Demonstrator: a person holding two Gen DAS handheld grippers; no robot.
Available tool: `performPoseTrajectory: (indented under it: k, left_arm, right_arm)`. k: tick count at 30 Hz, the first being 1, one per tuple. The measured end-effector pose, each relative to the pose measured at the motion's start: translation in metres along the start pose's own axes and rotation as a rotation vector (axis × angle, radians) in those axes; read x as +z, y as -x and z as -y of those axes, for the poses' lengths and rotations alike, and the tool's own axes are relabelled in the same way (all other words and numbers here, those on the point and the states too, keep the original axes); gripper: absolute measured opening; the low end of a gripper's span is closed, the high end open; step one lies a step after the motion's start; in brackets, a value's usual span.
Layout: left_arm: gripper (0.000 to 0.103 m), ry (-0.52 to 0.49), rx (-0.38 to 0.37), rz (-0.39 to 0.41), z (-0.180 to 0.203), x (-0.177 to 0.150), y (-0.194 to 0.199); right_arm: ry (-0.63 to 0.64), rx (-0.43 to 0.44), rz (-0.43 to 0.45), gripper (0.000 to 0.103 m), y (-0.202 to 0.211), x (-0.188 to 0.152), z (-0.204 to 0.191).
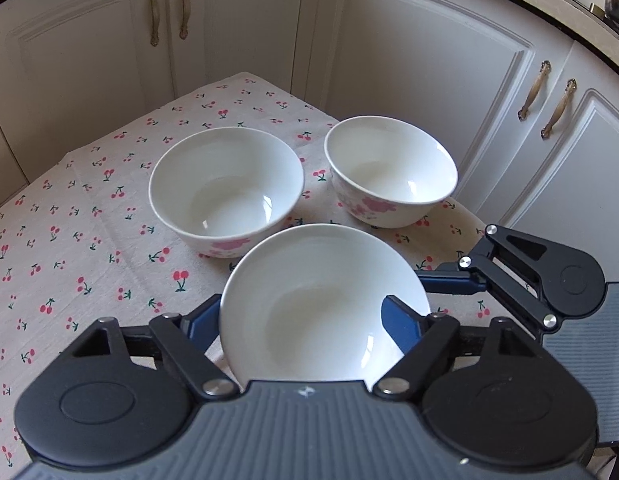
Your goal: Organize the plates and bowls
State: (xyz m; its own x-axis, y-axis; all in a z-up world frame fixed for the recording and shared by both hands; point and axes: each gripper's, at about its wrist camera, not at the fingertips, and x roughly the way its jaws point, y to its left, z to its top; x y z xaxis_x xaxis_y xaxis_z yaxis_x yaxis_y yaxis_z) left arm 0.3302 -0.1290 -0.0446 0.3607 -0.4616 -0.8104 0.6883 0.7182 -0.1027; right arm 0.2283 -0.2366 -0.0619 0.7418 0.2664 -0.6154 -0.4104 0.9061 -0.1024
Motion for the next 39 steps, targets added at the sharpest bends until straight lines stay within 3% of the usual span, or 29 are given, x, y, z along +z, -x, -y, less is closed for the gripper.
performPoseTrajectory:
  k: [12,19,39]
  left_arm:
    - [0.082,-0.003,-0.009,0.001,0.002,0.0,0.004]
    - [0.083,-0.008,-0.009,0.02,0.013,-0.006,0.021]
    - [0.083,0.004,-0.039,0.034,0.053,-0.058,0.061]
  right_arm:
    - [0.002,0.0,-0.018,0.086,0.002,0.005,-0.003]
    - [0.005,0.013,-0.008,0.086,0.023,0.008,-0.007]
    - [0.027,0.052,-0.033,0.086,0.082,-0.019,-0.04]
